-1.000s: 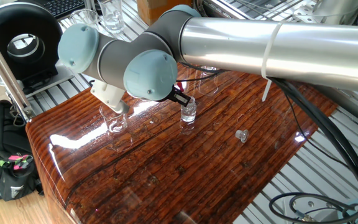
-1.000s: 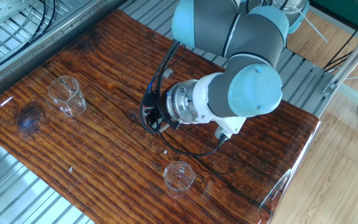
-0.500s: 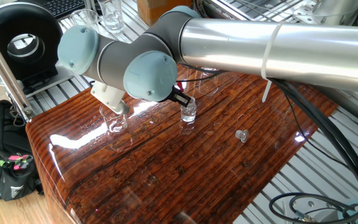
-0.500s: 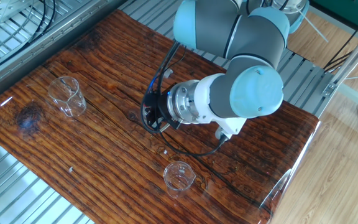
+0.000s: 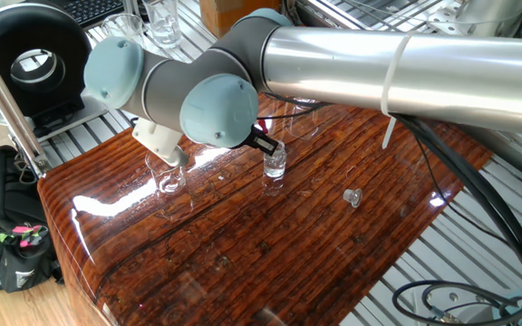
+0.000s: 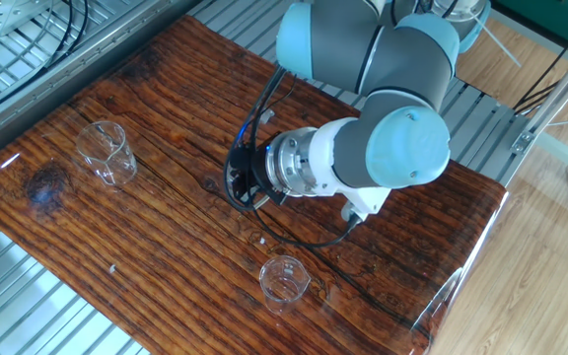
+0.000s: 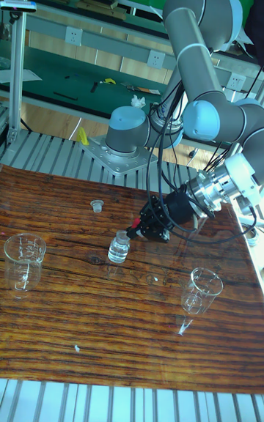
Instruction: Transfer liquid using a dropper
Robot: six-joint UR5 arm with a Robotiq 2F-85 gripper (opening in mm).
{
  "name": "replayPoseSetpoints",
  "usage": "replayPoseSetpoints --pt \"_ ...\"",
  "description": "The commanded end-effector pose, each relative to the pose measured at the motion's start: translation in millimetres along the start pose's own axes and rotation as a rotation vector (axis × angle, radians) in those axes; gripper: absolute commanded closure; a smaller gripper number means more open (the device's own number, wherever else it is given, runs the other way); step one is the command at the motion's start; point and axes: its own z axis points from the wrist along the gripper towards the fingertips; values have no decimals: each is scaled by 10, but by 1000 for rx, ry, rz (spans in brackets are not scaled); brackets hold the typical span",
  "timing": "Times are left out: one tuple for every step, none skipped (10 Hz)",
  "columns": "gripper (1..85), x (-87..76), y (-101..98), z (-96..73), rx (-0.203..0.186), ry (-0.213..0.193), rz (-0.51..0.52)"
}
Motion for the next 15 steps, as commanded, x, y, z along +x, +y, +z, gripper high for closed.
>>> replayPoseSetpoints --pt "800 18 21 -21 -4 -3 18" --pt "827 23 26 -20 -4 -4 19" --pt "830 23 32 -26 -3 -7 19" --pt "830 9 46 -38 -5 -18 21" --pt "830 15 52 -53 -4 -24 21" --pt "830 50 52 -75 -4 -26 19" --pt "830 84 45 -100 -5 -32 11" --pt "830 127 46 -124 -6 -35 8" --pt "833 139 41 -149 -3 -46 10" --pt "833 165 36 -186 -2 -52 12" --pt "833 213 34 -243 -4 -54 11" --pt "837 279 26 -319 -3 -58 10" --pt "837 315 21 -369 -1 -72 8" --pt "837 316 31 -394 0 -93 13" --pt "837 301 43 -412 2 -113 25"
